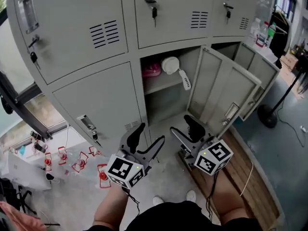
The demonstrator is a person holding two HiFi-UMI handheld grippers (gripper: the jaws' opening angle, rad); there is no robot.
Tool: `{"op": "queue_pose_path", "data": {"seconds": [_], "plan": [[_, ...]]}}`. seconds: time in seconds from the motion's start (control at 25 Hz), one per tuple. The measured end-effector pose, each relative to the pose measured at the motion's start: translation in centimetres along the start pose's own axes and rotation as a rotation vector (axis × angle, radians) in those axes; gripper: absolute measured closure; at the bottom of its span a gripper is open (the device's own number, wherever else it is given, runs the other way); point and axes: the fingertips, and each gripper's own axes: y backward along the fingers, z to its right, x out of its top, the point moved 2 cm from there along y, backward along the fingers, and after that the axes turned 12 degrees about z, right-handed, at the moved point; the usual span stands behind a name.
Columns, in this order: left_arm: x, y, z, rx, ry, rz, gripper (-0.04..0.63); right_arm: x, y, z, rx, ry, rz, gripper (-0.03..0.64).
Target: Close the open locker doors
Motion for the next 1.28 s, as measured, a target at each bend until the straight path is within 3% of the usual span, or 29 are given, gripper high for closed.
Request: {"op": "queue_pose_path", "data": {"seconds": [0.12,0.32,0.64,0.92,1.28], "plan": [[-0.9,-2.4,3.0,-0.092,0.029,0.002,0.266,1.7,3.2,2.1,-0.072,0.030,0.021,0.327],[-1.8,-5.7,7.1,-0.199,0.069,0.003,0.336,4.5,8.4,5.6,-0.211,0.074,0.052,0.328],[-2.7,-9.1,11.3,-0.290,0.098,0.009,0.339,7.9,13.9,9.9,-0.342,0.115,0.072,0.331],[-3.5,-11.3,13.4,-0.297,0.102,0.000,0.338,9.5,16.2,13.6,-0.384,0.127,0.073,0.345],[-4.7,-13.5,14.6,-0.243,0.087,-0.021,0.339,9.0,16.2,17.5,-0.332,0.083,0.042,0.364]]}}
